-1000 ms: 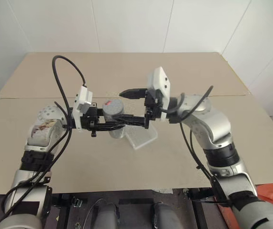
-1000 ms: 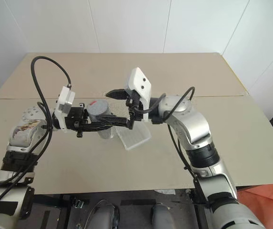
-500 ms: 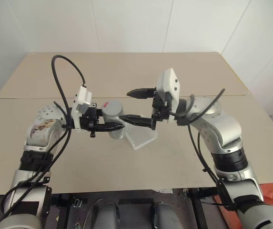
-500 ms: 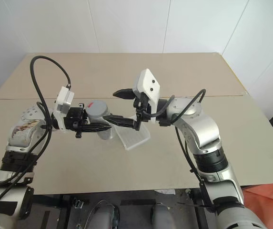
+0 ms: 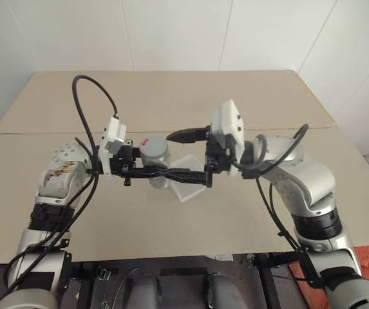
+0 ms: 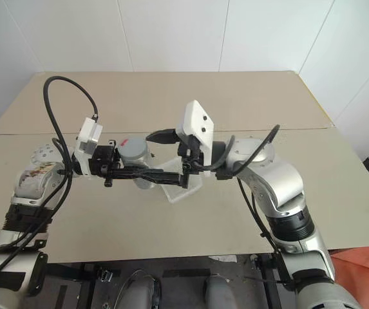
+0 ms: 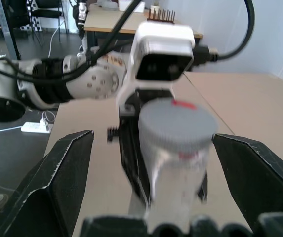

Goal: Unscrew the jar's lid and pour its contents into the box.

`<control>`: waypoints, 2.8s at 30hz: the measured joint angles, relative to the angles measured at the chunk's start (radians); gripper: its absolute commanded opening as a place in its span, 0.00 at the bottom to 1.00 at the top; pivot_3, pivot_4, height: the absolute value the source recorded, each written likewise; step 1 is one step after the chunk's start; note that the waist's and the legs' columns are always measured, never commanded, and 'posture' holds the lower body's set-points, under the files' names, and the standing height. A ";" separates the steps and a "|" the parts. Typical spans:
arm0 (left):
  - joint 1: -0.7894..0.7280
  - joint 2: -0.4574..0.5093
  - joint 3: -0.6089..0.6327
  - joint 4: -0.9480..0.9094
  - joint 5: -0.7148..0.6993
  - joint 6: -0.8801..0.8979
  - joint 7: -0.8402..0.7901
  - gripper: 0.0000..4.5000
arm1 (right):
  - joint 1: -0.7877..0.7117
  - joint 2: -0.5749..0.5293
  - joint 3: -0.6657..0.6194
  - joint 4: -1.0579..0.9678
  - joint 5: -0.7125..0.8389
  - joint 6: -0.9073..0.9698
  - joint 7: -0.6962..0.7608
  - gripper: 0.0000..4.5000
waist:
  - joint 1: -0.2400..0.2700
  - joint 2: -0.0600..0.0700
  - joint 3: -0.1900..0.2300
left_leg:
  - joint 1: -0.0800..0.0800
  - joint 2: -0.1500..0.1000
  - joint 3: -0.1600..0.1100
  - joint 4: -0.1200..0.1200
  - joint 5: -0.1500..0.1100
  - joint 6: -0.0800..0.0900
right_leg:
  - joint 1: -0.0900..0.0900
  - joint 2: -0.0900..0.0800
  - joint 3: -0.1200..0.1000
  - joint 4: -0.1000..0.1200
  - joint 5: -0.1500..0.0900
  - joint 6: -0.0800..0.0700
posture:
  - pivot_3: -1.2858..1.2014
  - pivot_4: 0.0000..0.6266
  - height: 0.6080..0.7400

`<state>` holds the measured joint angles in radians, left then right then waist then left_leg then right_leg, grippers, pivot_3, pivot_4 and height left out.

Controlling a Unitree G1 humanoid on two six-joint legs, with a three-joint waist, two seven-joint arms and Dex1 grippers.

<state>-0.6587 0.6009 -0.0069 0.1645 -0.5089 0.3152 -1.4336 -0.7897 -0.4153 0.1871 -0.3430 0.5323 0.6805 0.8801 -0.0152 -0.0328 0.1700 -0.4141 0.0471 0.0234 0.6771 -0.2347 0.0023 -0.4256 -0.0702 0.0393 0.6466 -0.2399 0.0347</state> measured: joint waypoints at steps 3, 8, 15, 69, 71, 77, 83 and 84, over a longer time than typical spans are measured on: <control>0.000 0.000 -0.001 0.000 0.000 -0.009 0.000 0.42 | -0.017 0.012 0.006 0.008 -0.003 0.017 -0.023 0.99 | 0.001 0.000 0.000 | 0.000 0.000 0.000 0.000 0.000 0.000 | 0.000 0.000 0.000 0.000 0.000 0.000 | 0.52 0.24 1.00; 0.000 -0.001 -0.004 0.000 0.000 -0.010 0.000 0.42 | -0.053 0.048 0.040 0.036 -0.021 0.044 -0.058 0.99 | -0.001 0.000 0.000 | 0.000 0.000 0.000 0.000 0.000 0.000 | 0.000 0.000 0.000 0.000 0.000 0.000 | 0.52 0.24 1.00; 0.001 -0.001 -0.005 0.000 0.000 -0.010 0.002 0.42 | -0.077 0.083 0.047 0.079 -0.043 0.052 -0.082 0.99 | 0.000 0.000 0.000 | 0.000 0.000 0.000 0.000 0.000 0.000 | 0.000 0.000 0.000 0.000 0.000 0.000 | 0.52 0.24 1.00; 0.073 0.046 0.035 -0.046 0.056 -0.091 0.145 0.42 | 0.428 -0.170 -0.162 0.153 -0.289 0.025 -0.346 0.99 | -0.002 0.000 0.000 | 0.000 -0.001 0.001 -0.001 0.000 0.000 | 0.000 0.000 0.001 -0.001 0.000 0.000 | 0.52 0.24 1.00; 0.072 0.046 0.034 -0.053 0.099 -0.125 0.189 0.42 | 0.429 -0.205 -0.166 0.103 -0.275 0.061 -0.330 0.99 | 0.001 0.000 0.000 | 0.000 -0.001 0.001 -0.001 0.000 0.000 | 0.000 -0.001 0.001 -0.002 0.000 0.000 | 0.52 0.24 1.00; -0.020 0.051 -0.012 -0.029 0.407 -0.365 0.449 0.42 | 0.329 -0.244 -0.230 -0.084 -0.116 0.389 -0.302 0.99 | 0.005 0.000 0.000 | 0.001 -0.002 0.000 0.000 0.000 0.000 | 0.002 -0.001 0.001 -0.001 0.000 0.000 | 0.52 0.24 1.00; -0.199 0.131 -0.285 0.229 1.113 -0.906 1.019 0.42 | 0.177 -0.236 -0.196 -0.136 0.045 0.597 -0.236 0.99 | 0.010 0.000 0.000 | 0.002 -0.002 0.000 -0.003 0.000 0.000 | 0.002 -0.002 0.001 -0.004 0.000 0.000 | 0.52 0.24 1.00; -0.252 0.144 -0.369 0.276 1.279 -0.959 1.184 0.42 | 0.172 -0.243 -0.173 -0.129 0.053 0.597 -0.218 0.99 | 0.013 0.000 0.000 | -0.001 -0.003 0.000 -0.002 0.000 0.000 | 0.001 -0.003 0.000 -0.003 0.001 0.001 | 0.52 0.24 1.00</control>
<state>-0.9109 0.7444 -0.3759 0.4405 0.7701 -0.6441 -0.2501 -0.6181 -0.6583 0.0140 -0.4720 0.5855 1.2772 0.6621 -0.0022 -0.0331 0.1702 -0.4149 0.0438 0.0238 0.6748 -0.2347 0.0024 -0.4249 -0.0731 0.0397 0.6434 -0.2392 0.0352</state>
